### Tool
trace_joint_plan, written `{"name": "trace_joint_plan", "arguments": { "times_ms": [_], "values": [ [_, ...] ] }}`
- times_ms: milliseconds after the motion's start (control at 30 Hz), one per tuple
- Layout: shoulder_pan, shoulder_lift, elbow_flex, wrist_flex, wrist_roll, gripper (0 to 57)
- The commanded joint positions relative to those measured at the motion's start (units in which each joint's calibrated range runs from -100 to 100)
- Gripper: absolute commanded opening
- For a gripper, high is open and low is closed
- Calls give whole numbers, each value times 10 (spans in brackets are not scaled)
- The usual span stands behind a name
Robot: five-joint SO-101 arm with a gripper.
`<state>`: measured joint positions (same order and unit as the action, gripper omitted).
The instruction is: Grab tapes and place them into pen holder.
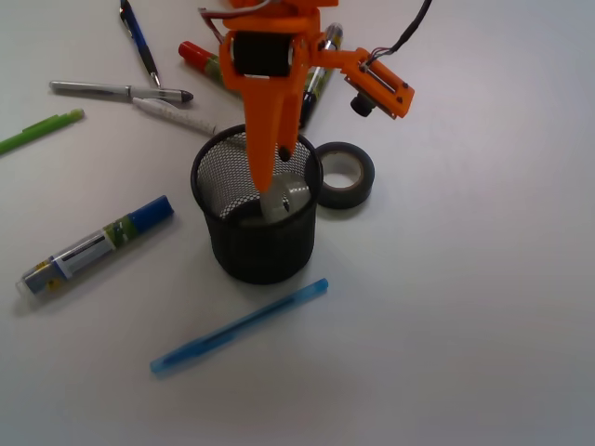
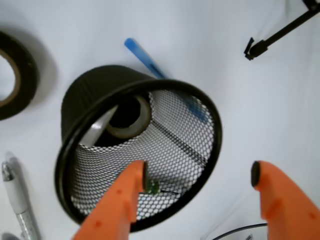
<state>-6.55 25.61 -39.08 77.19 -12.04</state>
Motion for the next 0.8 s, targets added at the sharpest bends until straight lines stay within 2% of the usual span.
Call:
{"name": "trace_joint_plan", "arguments": {
  "times_ms": [0,200,367,500,767],
  "values": [
    [-19,-62,-76,35,27,240],
    [-114,-97,-101,117,65,240],
    [-176,-45,0,99,66,240],
    [-170,20,65,71,63,239],
    [-129,83,68,105,66,237]
  ]
}}
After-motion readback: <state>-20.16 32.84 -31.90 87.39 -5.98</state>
